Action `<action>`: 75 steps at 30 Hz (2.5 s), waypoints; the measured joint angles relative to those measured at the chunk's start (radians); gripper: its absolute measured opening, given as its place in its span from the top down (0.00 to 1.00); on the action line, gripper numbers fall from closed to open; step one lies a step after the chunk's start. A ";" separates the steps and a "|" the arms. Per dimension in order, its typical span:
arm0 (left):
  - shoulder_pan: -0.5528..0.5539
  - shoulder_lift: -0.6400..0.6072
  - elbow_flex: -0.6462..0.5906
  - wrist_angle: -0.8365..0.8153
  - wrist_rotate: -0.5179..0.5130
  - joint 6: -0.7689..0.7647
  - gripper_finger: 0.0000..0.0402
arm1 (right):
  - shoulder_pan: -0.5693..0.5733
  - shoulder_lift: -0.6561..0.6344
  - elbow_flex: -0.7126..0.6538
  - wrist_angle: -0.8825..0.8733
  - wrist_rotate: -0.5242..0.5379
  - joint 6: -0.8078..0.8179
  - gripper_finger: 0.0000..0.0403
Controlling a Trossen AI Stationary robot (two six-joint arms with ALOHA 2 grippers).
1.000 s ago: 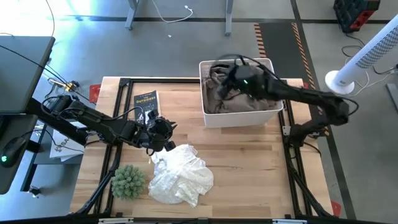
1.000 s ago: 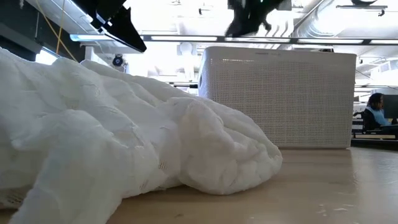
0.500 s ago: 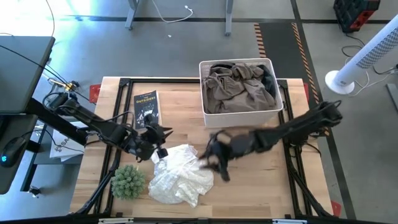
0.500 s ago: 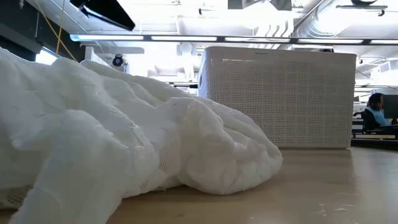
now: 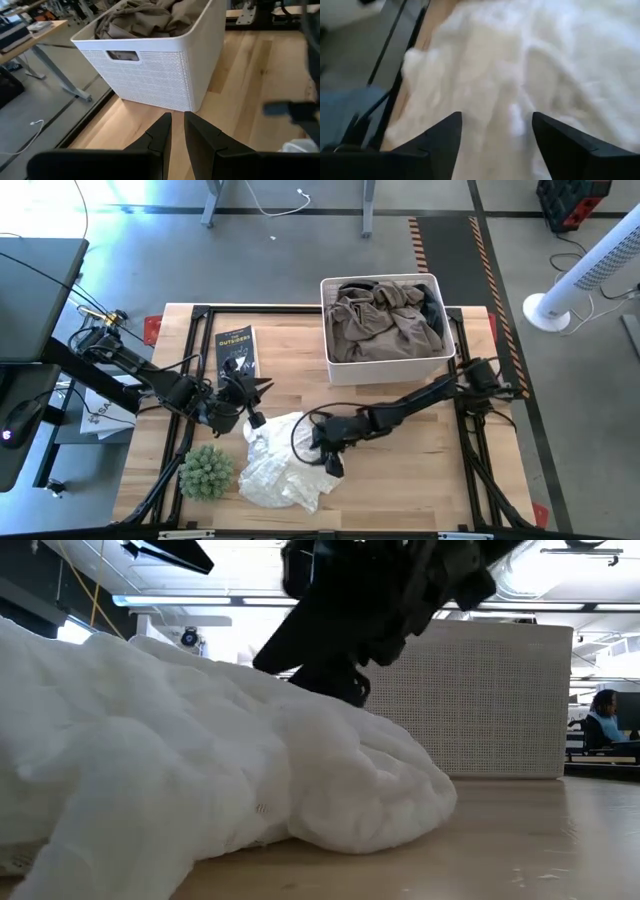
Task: Sort clothes
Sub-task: Put the white shirt into the white bin
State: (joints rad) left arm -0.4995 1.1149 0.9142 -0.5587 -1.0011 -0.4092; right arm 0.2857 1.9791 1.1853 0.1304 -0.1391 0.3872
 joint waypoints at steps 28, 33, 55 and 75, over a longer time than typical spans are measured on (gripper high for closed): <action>0.001 0.000 0.000 -0.016 -0.018 -0.009 0.88 | 0.027 0.104 0.545 -0.704 0.043 -0.394 0.99; 0.001 0.000 0.000 -0.021 -0.018 -0.009 0.88 | 0.044 0.101 0.745 -0.957 0.232 -0.440 0.99; 0.000 0.000 0.000 -0.063 -0.037 -0.043 0.88 | 0.085 -0.267 1.127 -0.663 1.445 -1.040 1.00; 0.001 0.000 -0.001 -0.077 -0.058 -0.051 0.88 | -0.677 -0.366 1.121 -0.885 0.693 -0.593 1.00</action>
State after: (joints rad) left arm -0.4988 1.1152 0.9131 -0.6356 -1.0595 -0.4606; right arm -0.3916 1.6129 2.3067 -0.7542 0.5535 -0.2058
